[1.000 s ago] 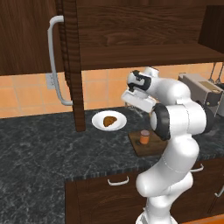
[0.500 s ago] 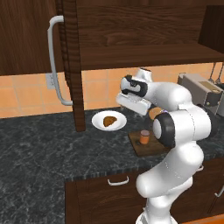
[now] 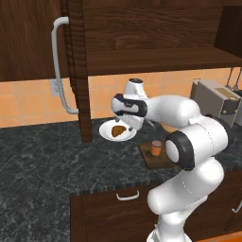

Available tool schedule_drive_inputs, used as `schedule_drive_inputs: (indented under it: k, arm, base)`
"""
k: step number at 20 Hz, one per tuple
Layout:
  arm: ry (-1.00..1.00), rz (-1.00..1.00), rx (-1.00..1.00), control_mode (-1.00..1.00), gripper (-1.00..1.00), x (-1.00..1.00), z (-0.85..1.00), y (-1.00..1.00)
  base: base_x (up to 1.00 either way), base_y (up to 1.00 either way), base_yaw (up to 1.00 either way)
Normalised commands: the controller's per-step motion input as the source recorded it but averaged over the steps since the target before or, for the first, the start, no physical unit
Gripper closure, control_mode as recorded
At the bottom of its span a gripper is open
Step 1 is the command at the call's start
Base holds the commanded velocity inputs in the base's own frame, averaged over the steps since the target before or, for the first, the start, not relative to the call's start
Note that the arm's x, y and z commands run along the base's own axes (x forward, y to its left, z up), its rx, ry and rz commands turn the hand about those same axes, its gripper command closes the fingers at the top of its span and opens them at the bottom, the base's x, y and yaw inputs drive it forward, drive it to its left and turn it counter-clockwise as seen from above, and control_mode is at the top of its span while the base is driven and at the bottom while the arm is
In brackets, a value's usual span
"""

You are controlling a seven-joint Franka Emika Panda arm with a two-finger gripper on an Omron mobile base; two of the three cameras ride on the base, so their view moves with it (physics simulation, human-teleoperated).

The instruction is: From the different types of pastries on the counter, select a croissant and place it on the cutting board. Then retrieve a jar of jam from the cabinet and place it alongside the croissant on the cutting board.

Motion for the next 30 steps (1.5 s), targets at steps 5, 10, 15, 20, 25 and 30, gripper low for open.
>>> schedule_drive_inputs:
  k: [5, 10, 15, 20, 25, 30]
  arm:
    - [0.0, -0.17, -0.06, -1.0, -1.0, 0.44, 0.0, 0.4]
    - [0.03, -0.1, -0.03, -1.0, -1.0, 0.68, 0.0, 0.16]
    - [0.11, 0.0, 0.0, -1.0, -1.0, 0.38, 0.0, 0.0]
    - [0.06, 0.0, 0.0, -1.0, -1.0, 0.08, 0.0, -0.14]
    - [0.0, 0.0, 0.0, -1.0, -1.0, -0.01, -0.17, -0.45]
    - [-0.01, 0.0, 0.0, -1.0, -1.0, 0.01, -0.55, -0.23]
  base:
    - [0.0, 0.0, 0.0]
    - [0.0, 0.0, 0.0]
    - [0.0, 0.0, 0.0]
    - [0.0, 0.0, 0.0]
    - [0.0, 0.0, 0.0]
    - [0.0, 0.0, 0.0]
